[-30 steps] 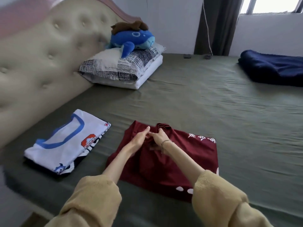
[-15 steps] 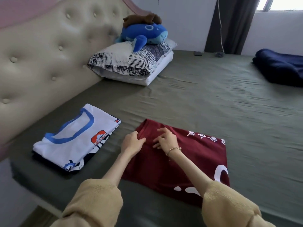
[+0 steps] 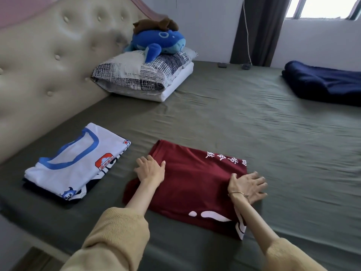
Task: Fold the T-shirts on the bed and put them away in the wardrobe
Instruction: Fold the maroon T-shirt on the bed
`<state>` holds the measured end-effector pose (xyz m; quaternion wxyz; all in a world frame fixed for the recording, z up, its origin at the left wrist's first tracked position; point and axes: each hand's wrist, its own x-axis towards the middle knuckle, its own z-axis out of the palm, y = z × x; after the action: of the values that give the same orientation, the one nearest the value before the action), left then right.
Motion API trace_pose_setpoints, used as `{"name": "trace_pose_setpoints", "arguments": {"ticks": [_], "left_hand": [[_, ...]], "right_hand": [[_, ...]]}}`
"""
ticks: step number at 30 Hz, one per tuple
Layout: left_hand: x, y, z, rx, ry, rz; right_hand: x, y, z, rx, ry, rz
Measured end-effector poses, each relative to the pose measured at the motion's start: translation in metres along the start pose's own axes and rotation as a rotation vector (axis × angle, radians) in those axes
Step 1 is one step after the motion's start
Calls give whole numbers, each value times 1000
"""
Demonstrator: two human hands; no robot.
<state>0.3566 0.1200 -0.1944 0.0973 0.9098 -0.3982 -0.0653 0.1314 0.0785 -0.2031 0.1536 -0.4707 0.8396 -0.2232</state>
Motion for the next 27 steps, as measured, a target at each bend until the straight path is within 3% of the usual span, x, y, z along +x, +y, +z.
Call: {"name": "trace_pose_setpoints", "arguments": {"ticks": [7,13,27], "left_hand": [[-13,3,-6,-116,-69,-14],[-36,15,-5,-57,-79,86],[-160,137,30,-13,-40,232]], "right_hand": [[3,13,-21,-111,-205,-138],[17,31,-41,-70,-225,-206],[97,173,-138,-157,-166,-8]]}}
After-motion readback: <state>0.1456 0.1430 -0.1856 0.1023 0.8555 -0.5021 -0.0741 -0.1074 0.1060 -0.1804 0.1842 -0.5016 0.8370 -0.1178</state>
